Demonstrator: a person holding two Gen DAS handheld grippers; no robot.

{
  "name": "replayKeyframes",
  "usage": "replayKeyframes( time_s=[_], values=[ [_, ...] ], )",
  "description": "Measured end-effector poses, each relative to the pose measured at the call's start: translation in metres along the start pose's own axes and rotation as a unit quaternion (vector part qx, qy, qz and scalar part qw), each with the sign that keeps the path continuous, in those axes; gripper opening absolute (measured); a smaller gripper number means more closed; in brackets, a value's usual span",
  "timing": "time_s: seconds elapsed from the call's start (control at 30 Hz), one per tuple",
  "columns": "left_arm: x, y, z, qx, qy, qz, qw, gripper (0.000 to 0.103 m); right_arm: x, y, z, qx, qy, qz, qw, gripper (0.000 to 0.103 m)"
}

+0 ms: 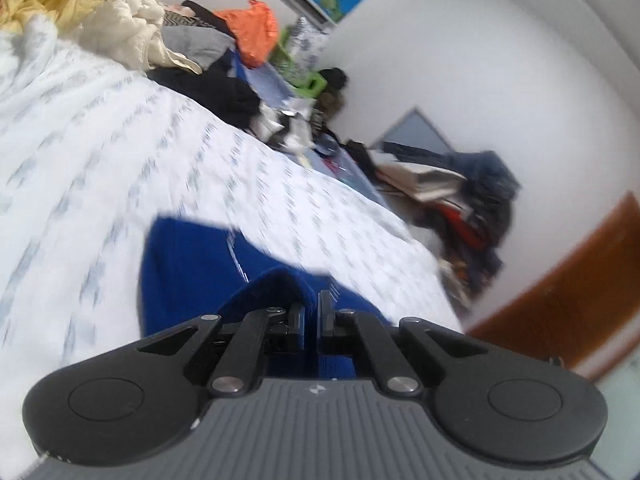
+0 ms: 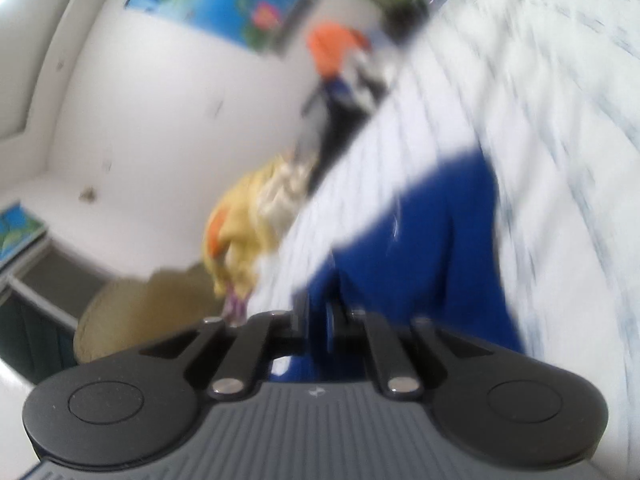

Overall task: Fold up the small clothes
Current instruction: 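Lift the hem with both grippers and fold it toward the collar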

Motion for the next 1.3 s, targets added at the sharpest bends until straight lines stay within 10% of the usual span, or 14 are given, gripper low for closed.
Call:
replayKeyframes(
  time_s=[0.2, 0.27, 0.37, 0.4, 0.63, 0.83, 0.87, 0.93, 0.97, 1.3],
  values=[
    [-0.044, -0.025, 0.103, -0.016, -0.101, 0.001, 0.9948, 0.01, 0.062, -0.044, 0.096, 0.034, 0.083, 0.04, 0.995, 0.021],
    [-0.059, -0.026, 0.107, -0.01, -0.108, -0.038, 0.9934, 0.044, 0.078, -0.047, 0.111, 0.03, 0.146, 0.063, 0.987, 0.064],
    [-0.065, -0.027, 0.071, 0.065, -0.092, -0.058, 0.9919, 0.101, 0.064, -0.045, 0.093, 0.07, 0.127, 0.032, 0.989, 0.081],
    [-0.062, -0.025, 0.055, 0.081, -0.104, -0.047, 0.9902, 0.102, 0.058, -0.044, 0.086, 0.077, 0.143, 0.006, 0.987, 0.088],
    [-0.078, 0.063, -0.031, -0.008, -0.141, -0.031, 0.9895, 0.094, 0.056, 0.035, 0.014, -0.009, 0.228, -0.146, 0.963, 0.089],
    [-0.069, 0.101, -0.032, -0.035, -0.126, -0.025, 0.9911, 0.083, 0.031, 0.087, 0.006, -0.057, 0.207, -0.205, 0.955, 0.089],
    [-0.067, 0.103, -0.025, -0.044, -0.117, -0.027, 0.9918, 0.059, 0.028, 0.089, 0.011, -0.062, 0.207, -0.21, 0.954, 0.08],
    [-0.063, 0.102, -0.007, -0.063, -0.137, -0.013, 0.9885, 0.018, 0.031, 0.084, 0.025, -0.081, 0.217, -0.189, 0.954, 0.024],
    [-0.065, 0.1, -0.003, -0.069, -0.137, -0.021, 0.988, 0.017, 0.035, 0.077, 0.03, -0.08, 0.216, -0.176, 0.957, 0.012],
    [0.009, 0.064, -0.098, -0.039, -0.05, 0.048, 0.9968, 0.008, -0.043, 0.07, -0.041, -0.06, 0.096, -0.175, 0.978, 0.007]
  ],
)
Point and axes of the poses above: each gripper's, at about its wrist camera, not at the fingertips, and z roughly the way its jaws point, x to its right, y to its underside, the point moved 5 cm from there along z, roughly the way its jaws point, and after that the axes turned 10 degrees about x, right-handed, at the moved point
